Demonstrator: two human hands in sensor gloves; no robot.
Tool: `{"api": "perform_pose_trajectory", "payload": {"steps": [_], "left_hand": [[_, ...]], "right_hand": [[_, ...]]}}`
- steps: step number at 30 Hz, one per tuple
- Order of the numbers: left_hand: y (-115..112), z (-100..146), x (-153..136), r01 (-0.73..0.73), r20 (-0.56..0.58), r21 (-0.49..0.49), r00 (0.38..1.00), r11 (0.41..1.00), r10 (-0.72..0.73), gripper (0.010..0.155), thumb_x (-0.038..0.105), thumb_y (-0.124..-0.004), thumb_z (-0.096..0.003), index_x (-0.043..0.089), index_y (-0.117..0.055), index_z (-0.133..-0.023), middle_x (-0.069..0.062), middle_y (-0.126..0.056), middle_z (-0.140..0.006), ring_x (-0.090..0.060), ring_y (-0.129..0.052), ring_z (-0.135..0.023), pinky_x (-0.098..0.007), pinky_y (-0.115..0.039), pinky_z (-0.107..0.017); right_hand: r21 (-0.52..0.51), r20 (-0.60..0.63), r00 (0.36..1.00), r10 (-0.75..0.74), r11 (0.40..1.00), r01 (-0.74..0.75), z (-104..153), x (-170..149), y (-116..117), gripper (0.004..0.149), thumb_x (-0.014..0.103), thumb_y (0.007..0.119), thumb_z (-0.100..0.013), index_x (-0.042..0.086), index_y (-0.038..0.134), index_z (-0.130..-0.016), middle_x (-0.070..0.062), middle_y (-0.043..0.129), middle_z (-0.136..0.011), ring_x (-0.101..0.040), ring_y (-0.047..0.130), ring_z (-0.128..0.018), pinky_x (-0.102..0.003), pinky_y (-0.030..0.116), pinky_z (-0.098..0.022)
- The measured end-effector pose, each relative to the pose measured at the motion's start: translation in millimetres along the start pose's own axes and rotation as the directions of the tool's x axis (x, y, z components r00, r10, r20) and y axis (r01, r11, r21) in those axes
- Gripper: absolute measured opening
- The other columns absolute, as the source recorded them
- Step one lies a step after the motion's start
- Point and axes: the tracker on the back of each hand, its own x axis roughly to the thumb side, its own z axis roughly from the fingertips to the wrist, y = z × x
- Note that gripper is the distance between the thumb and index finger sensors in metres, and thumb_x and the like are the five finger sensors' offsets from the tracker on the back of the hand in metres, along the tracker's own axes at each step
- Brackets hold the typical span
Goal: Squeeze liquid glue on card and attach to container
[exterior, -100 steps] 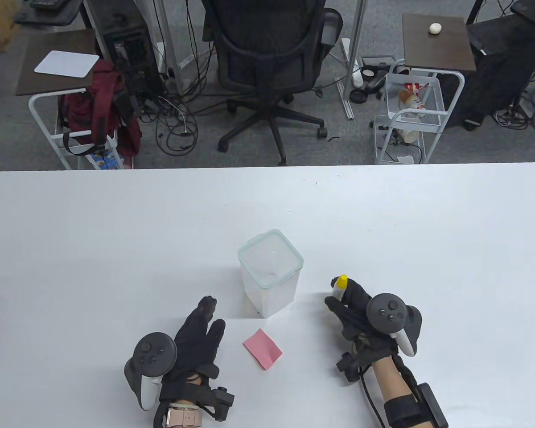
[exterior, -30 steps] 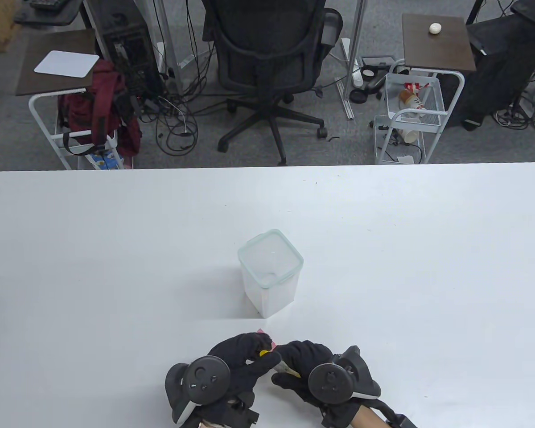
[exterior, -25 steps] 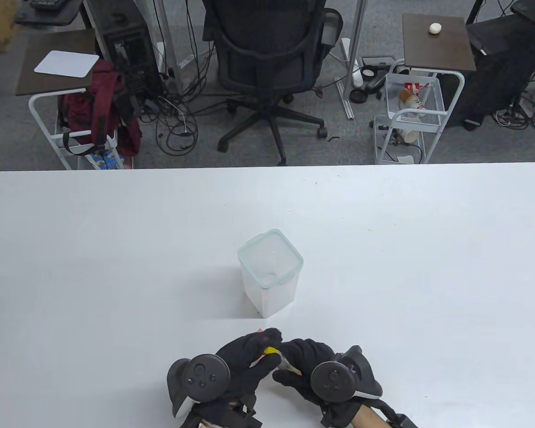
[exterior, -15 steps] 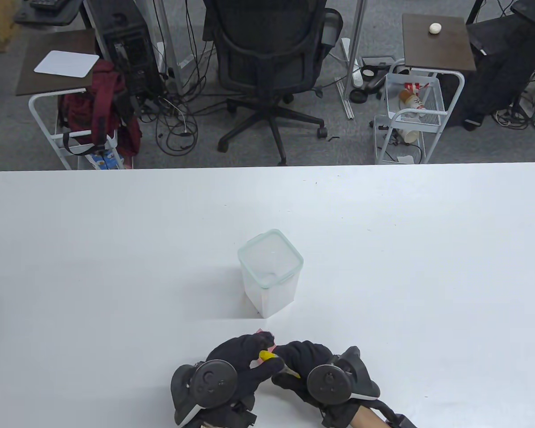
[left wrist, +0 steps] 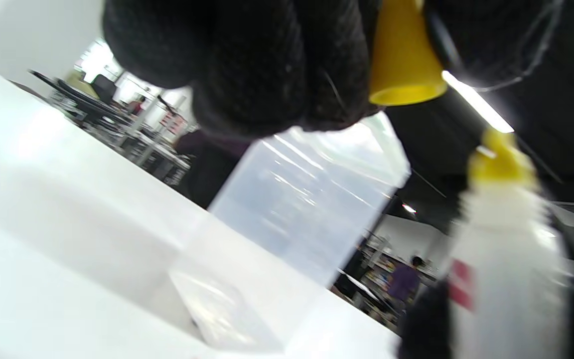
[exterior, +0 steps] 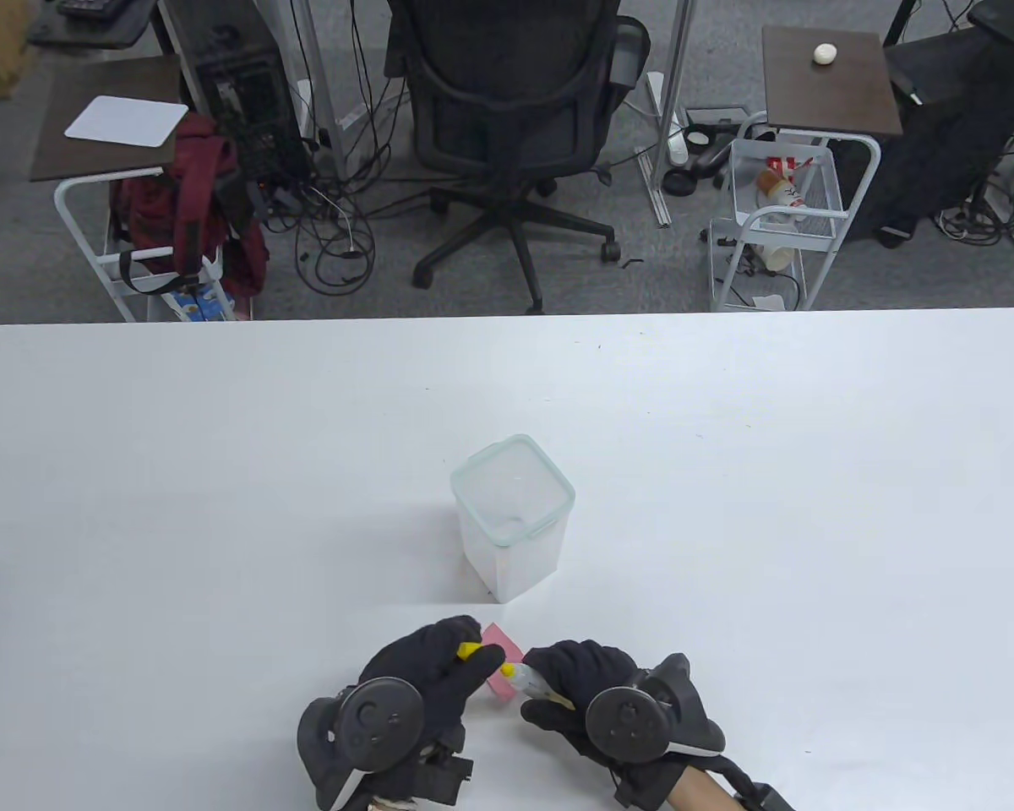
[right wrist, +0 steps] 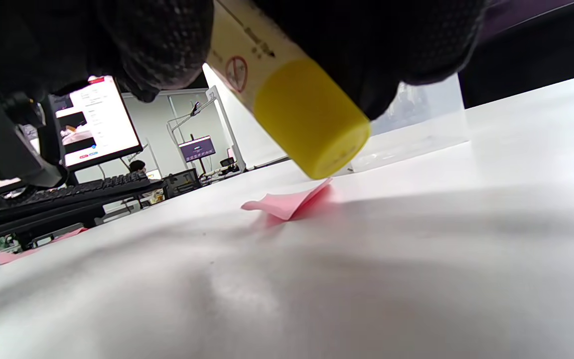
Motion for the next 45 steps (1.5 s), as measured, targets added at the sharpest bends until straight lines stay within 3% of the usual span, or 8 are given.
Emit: {"api": "perform_pose_trajectory", "payload": {"steps": [3, 6, 10, 19, 26, 45], "left_hand": [[1, -3, -14, 0.100, -0.064, -0.018, 0.993, 0.995, -0.101, 0.050, 0.056, -0.081, -0.0393, 0.030, -0.085, -0.082, 0.004, -0.098, -0.064, -0.015, -0.101, -0.053, -0.039, -0.081, -0.052], [-6, -8, -30, 0.230, -0.131, -0.121, 0.960, 0.966, -0.246, 0.050, 0.051, -0.083, -0.0385, 0.034, -0.085, -0.085, 0.004, -0.095, -0.072, -0.017, -0.099, -0.062, -0.040, -0.079, -0.057], [-20, -11, -42, 0.298, -0.184, -0.232, 0.921, 0.926, -0.342, 0.049, 0.045, -0.085, -0.0389, 0.036, -0.084, -0.087, 0.003, -0.092, -0.081, -0.020, -0.096, -0.072, -0.043, -0.076, -0.063], [-42, -16, -45, 0.492, -0.199, -0.338, 0.796, 0.802, -0.572, 0.050, 0.044, -0.086, -0.0386, 0.038, -0.083, -0.088, 0.005, -0.090, -0.085, -0.019, -0.094, -0.077, -0.042, -0.075, -0.065], [-50, -17, -44, 0.557, -0.175, -0.382, 0.740, 0.738, -0.649, 0.051, 0.044, -0.086, -0.0389, 0.037, -0.082, -0.089, 0.006, -0.090, -0.086, -0.019, -0.094, -0.078, -0.043, -0.074, -0.067], [-53, -19, -44, 0.559, -0.173, -0.436, 0.717, 0.705, -0.676, 0.052, 0.046, -0.084, -0.0397, 0.036, -0.080, -0.091, 0.005, -0.088, -0.089, -0.021, -0.092, -0.080, -0.044, -0.073, -0.067]], "right_hand": [[-0.030, -0.019, 0.999, -0.028, 0.999, 0.028, 0, -4, -4, 0.054, 0.047, 0.072, -0.055, 0.013, 0.064, -0.097, -0.012, 0.079, -0.089, -0.034, 0.090, -0.070, -0.047, 0.077, -0.055], [-0.048, -0.033, 0.998, -0.055, 0.997, 0.053, 0, -7, -6, 0.054, 0.047, 0.072, -0.056, 0.013, 0.064, -0.097, -0.013, 0.079, -0.089, -0.034, 0.090, -0.070, -0.047, 0.077, -0.055], [-0.044, -0.038, 0.998, -0.045, 0.998, 0.044, 0, -8, -6, 0.054, 0.047, 0.072, -0.056, 0.012, 0.064, -0.097, -0.013, 0.079, -0.089, -0.034, 0.090, -0.070, -0.047, 0.077, -0.055], [-0.045, -0.047, 0.998, -0.037, 0.998, 0.035, 0, -10, -7, 0.054, 0.047, 0.072, -0.056, 0.012, 0.064, -0.097, -0.013, 0.079, -0.089, -0.034, 0.089, -0.070, -0.047, 0.077, -0.055], [-0.049, -0.047, 0.998, -0.035, 0.998, 0.032, 0, -12, -7, 0.054, 0.047, 0.072, -0.056, 0.013, 0.064, -0.097, -0.013, 0.078, -0.089, -0.034, 0.089, -0.070, -0.047, 0.077, -0.055], [-0.047, -0.052, 0.998, -0.032, 0.998, 0.030, 0, -14, -6, 0.055, 0.047, 0.072, -0.056, 0.013, 0.064, -0.097, -0.013, 0.078, -0.089, -0.034, 0.089, -0.070, -0.047, 0.077, -0.055]]}}
